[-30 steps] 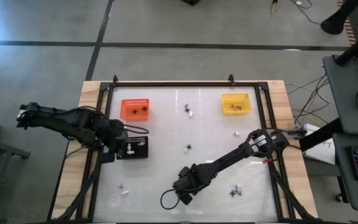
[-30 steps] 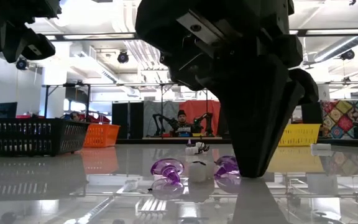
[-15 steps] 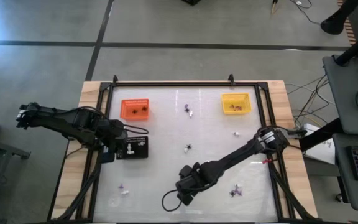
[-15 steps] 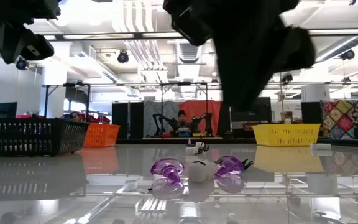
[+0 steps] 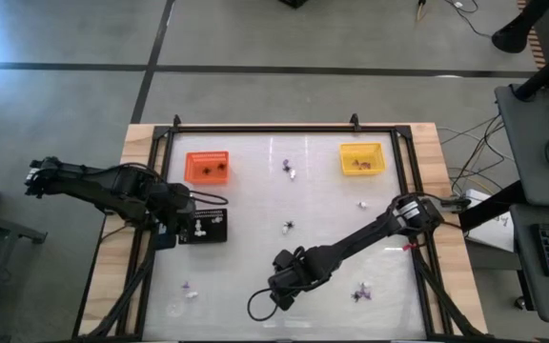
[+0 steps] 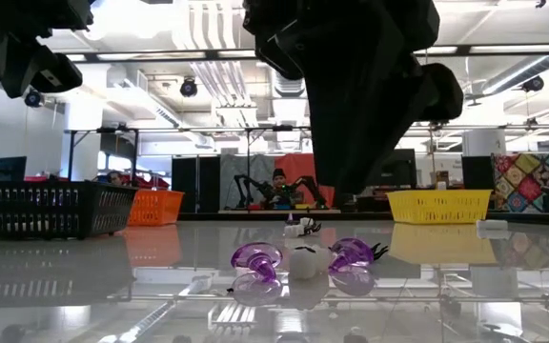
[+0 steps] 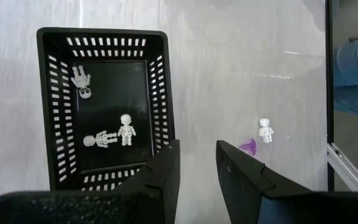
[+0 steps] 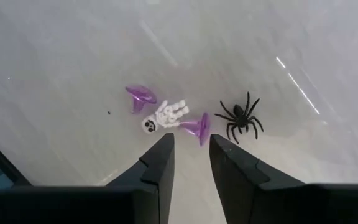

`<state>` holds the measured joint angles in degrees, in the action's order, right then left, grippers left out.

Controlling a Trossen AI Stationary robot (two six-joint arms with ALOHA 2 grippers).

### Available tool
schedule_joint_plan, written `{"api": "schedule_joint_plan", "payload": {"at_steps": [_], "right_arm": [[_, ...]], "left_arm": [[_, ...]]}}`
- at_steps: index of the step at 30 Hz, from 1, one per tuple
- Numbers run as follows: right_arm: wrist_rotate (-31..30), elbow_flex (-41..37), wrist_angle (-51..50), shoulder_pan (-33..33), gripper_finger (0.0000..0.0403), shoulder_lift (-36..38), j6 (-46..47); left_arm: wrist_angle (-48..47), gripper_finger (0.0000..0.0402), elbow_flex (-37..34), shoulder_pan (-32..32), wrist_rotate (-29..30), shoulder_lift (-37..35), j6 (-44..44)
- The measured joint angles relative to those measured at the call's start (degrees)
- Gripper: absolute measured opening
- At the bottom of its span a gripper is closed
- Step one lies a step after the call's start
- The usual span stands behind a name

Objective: Sort Halloween decoration
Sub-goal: Put the purple witch hat toy into the yellow bin

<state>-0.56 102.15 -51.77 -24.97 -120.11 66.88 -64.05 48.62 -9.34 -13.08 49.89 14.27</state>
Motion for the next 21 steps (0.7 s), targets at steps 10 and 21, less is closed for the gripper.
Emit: {"api": "schedule_joint_plan", "payload": {"at_steps": [10,21], "right_arm": [[1.83,-2.38,2.69,0.13,0.01,0.0,0.59],[2.51,-6.24,6.58,0.11,0.01,0.0,2.57]], "left_arm": [[0.02,0.0086,0.0,0.0,0.0,0.02,-0.01],[0.02,0.0086,0.0,0.0,0.0,0.0,-0.01]]}}
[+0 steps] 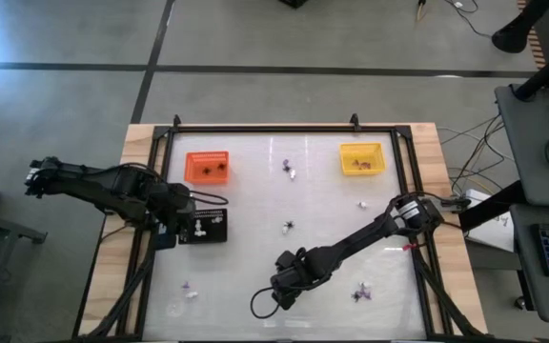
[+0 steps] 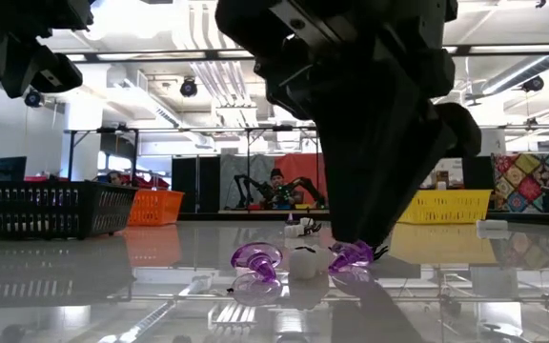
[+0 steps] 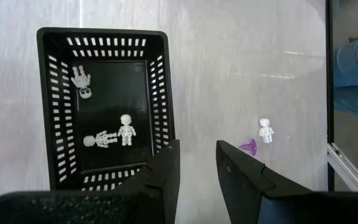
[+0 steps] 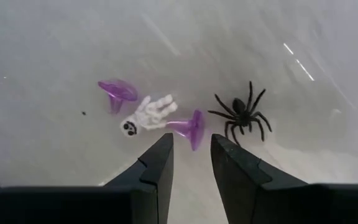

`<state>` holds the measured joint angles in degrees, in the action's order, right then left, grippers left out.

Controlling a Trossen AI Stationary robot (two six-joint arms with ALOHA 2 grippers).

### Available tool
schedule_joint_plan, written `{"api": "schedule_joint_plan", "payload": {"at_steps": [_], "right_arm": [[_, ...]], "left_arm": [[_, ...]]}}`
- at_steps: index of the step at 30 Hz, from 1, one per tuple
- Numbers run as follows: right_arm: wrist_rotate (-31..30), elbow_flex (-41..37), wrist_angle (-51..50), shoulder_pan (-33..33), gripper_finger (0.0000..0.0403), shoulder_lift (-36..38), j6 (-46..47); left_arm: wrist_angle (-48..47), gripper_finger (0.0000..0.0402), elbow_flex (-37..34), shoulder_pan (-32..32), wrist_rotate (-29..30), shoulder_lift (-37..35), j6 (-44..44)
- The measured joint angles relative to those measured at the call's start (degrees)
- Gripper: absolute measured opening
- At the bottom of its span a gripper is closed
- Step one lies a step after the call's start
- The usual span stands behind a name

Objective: Sort Halloween decoration
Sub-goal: Put the purple witch hat toy into the yellow bin

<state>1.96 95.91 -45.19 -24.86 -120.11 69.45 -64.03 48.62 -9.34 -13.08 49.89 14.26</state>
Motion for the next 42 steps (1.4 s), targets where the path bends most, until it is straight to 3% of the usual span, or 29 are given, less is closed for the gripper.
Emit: {"api": "schedule_joint_plan", "payload": {"at_steps": [12,21,32,37,42], "right_arm": [[1.88,-3.4,4.2,0.95,0.0081,0.07,0.43],[2.19,-3.4,3.98,0.96,0.0015,0.09,0.04],[2.84,-1.07,3.04,0.63,0.0009,2.51,1.24],[0.15,-0.27,-1.18,0.61,0.0009,4.88,2.01],[-3.1,-0.06,-12.09,0.97,0.0009,8.79,2.13]], "left_arm": [[0.0,0.0086,0.0,0.0,0.0,0.04,0.0],[0.04,0.0086,0.0,0.0,0.01,0.04,0.0],[0.04,0.0086,0.0,0.0,0.1,0.04,-0.17],[0.07,0.0086,0.0,0.01,0.58,-0.19,-0.21],[0.08,0.0086,0.0,0.02,0.78,-0.35,-0.24]]}}
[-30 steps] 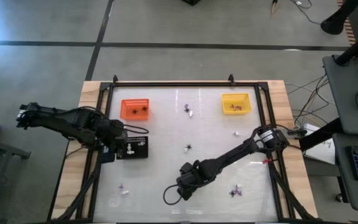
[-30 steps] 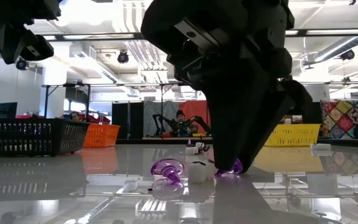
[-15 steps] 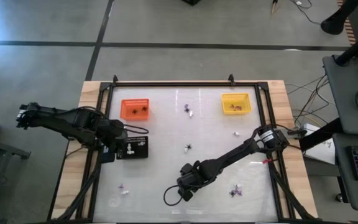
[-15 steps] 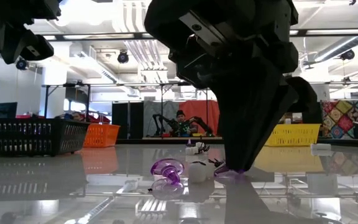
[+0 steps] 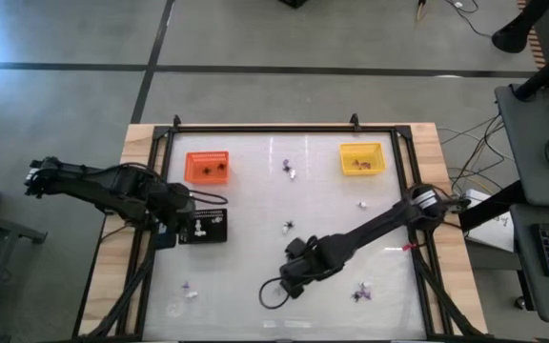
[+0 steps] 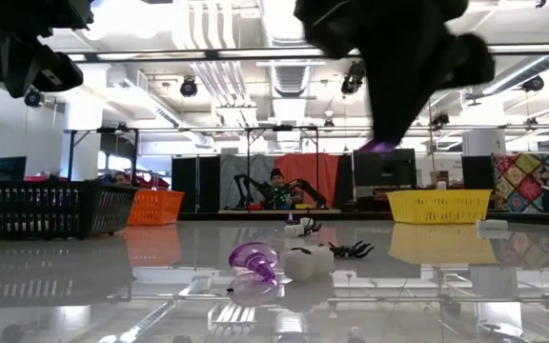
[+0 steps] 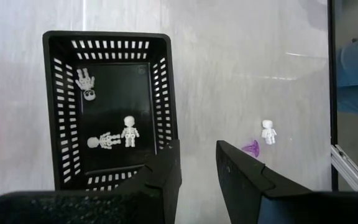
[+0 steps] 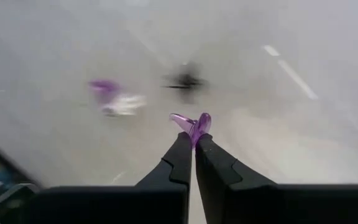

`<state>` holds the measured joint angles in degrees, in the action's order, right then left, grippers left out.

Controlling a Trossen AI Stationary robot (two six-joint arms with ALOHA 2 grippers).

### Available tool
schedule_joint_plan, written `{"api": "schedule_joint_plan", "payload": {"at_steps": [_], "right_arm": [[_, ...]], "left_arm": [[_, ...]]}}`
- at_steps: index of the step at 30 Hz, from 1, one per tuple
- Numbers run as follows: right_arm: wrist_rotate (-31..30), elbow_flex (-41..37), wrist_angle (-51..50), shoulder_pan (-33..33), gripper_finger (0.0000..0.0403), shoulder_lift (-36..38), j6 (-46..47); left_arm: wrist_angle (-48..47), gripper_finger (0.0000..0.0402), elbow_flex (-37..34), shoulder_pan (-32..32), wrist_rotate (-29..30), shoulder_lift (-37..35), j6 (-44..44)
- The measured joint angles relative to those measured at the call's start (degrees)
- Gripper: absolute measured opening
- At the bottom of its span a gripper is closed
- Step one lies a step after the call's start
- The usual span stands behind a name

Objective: Sort Halloween decoration
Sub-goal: Put the purple witch hat toy into the yellow bin

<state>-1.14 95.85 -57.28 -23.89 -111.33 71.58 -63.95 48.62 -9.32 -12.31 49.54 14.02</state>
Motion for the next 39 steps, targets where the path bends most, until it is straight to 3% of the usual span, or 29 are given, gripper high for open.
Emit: {"api": "schedule_joint_plan", "payload": {"at_steps": [7,12,23,33,39], "right_arm": [[-6.3,-0.02,-16.13,4.42,0.0009,6.45,-1.71],[-9.56,-0.56,-20.96,9.64,0.0008,11.03,-6.96],[-13.82,-5.61,-24.51,24.94,0.0008,19.85,-25.88],[-14.1,-19.44,-24.12,45.16,0.0009,26.86,-41.74],[-12.23,-27.35,-15.25,55.46,0.0009,30.43,-51.85]], "left_arm": [[0.02,0.0086,0.0,0.0,3.89,-0.02,0.09],[0.03,0.0086,0.0,0.0,6.96,-0.07,2.63],[0.01,0.0086,0.0,0.08,21.12,-0.09,10.88],[0.0,0.0086,0.0,0.04,21.43,0.11,17.19],[0.01,0.0086,0.0,0.04,20.17,0.67,20.0]]}}
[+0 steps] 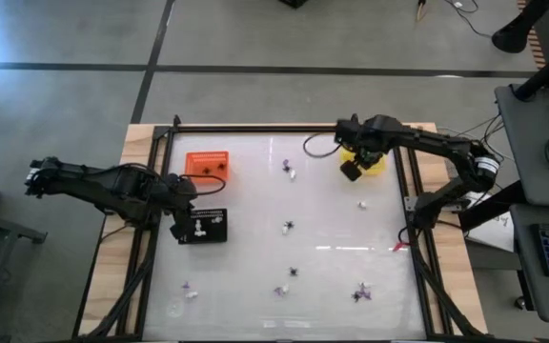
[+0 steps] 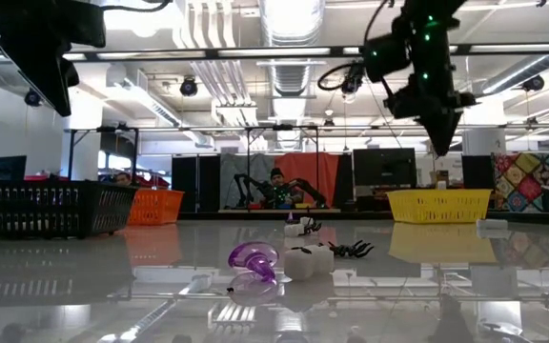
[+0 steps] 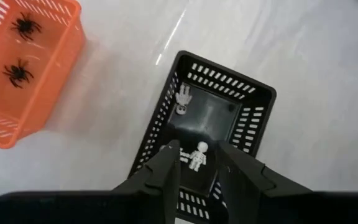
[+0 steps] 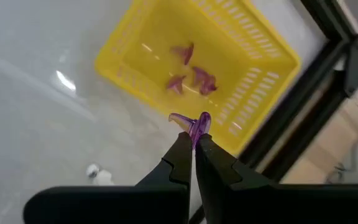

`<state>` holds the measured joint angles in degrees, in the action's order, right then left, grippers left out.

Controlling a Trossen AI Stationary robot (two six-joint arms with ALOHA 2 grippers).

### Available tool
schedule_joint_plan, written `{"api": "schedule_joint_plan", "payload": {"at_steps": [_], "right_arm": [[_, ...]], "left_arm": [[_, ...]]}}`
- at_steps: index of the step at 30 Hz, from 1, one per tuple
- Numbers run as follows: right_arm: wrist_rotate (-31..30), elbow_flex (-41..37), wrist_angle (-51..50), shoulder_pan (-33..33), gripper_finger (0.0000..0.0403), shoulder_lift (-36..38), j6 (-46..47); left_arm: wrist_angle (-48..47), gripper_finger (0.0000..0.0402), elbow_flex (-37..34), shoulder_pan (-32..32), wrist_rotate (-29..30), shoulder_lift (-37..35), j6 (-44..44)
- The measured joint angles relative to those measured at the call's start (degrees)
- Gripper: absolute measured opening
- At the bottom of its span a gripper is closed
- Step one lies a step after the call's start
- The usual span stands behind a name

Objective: Sort Halloween decoration
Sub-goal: Put the purple witch hat toy into the yellow bin

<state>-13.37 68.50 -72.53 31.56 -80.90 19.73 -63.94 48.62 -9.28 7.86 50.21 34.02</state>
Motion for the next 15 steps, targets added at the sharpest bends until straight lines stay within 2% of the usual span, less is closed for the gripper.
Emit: {"api": "schedule_joint_plan", "payload": {"at_steps": [5,8,15], "right_arm": [[3.16,-3.29,6.2,6.95,0.0009,0.27,-6.74],[3.46,-4.82,8.67,9.87,0.0009,-0.2,-10.02],[3.5,-8.04,11.24,13.28,0.0009,-0.68,-14.44]], "left_arm": [[0.02,0.0086,0.0,0.0,-0.94,1.18,0.3],[0.08,0.0086,0.0,0.0,-0.93,2.19,3.34],[3.71,0.0086,0.0,0.0,-0.86,4.21,6.51]]}}
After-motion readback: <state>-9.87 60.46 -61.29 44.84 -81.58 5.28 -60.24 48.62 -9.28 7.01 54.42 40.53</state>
